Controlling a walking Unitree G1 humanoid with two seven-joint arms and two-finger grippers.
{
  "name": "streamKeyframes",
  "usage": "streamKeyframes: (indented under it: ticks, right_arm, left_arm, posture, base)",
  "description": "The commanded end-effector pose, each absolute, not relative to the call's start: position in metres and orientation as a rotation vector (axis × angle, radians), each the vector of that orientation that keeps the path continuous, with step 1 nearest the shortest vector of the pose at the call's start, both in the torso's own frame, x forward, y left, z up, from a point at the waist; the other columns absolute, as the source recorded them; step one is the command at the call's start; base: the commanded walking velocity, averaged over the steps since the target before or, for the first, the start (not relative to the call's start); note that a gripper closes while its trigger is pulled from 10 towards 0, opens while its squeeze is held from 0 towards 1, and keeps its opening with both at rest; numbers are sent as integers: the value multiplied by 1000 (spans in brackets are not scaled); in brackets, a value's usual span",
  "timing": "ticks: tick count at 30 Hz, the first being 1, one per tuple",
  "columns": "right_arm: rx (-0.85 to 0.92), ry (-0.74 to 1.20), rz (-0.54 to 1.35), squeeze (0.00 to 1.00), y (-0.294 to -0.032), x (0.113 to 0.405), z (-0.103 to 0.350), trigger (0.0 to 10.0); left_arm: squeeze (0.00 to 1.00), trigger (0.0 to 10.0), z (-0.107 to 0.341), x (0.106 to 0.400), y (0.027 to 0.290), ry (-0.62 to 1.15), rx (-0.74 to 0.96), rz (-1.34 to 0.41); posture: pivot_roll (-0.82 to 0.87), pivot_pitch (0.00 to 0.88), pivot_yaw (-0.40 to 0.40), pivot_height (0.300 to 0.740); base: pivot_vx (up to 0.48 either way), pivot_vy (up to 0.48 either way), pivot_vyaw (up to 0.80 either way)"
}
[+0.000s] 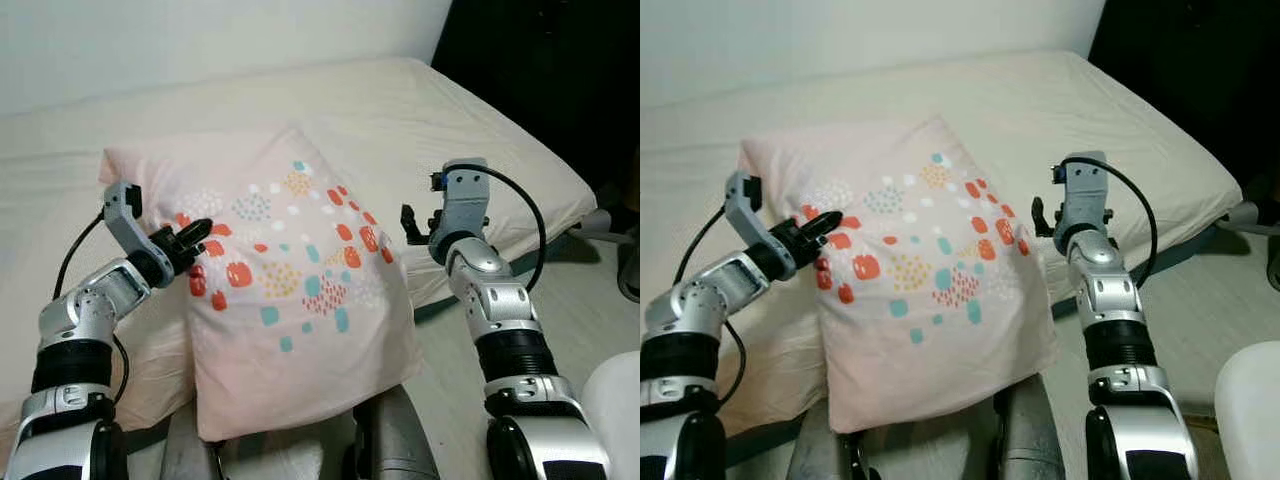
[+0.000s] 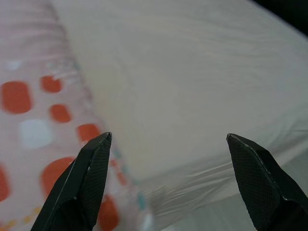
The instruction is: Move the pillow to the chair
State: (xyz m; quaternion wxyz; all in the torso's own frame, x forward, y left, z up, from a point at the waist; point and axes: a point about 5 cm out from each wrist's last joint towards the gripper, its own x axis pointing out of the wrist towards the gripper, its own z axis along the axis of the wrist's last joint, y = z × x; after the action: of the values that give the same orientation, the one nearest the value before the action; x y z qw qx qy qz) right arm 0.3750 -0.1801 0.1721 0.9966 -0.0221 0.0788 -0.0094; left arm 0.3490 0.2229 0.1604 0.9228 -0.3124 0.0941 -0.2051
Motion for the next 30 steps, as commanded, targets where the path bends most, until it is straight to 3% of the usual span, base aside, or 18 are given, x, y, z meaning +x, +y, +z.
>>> streamKeyframes:
  ticks: [1,3,10,13,18,30]
  right_arm:
    - [-7,194,-40,0,-184,373,164,10000]
    - [92,239,-33,0,-182,372,153,10000]
    - [183,343,-20,0,-179,373,133,10000]
    - [266,426,-121,0,-184,371,118,10000]
    - [214,428,-235,0,-197,368,112,10000]
    - [140,377,-132,0,-196,369,115,10000]
  left_arm:
    - [0,0,170,351,230,150,-634,-422]
    - [0,0,167,352,228,147,-653,-423]
    - [0,0,165,353,223,144,-680,-438]
    - [0,0,161,353,221,147,-693,-434]
    - [0,0,159,351,221,143,-706,-430]
    - [0,0,140,338,215,200,-665,-417]
  posture:
    - [12,122,-54,574]
    - [10,122,-55,574]
    - [-4,131,-59,574]
    - [-15,136,-65,574]
    - [-14,138,-68,574]
    - [-35,114,-18,574]
  base:
    - [0,0,0]
    - [0,0,0]
    - [0,0,0]
    - [0,0,0]
    - [0,0,0]
    - [0,0,0]
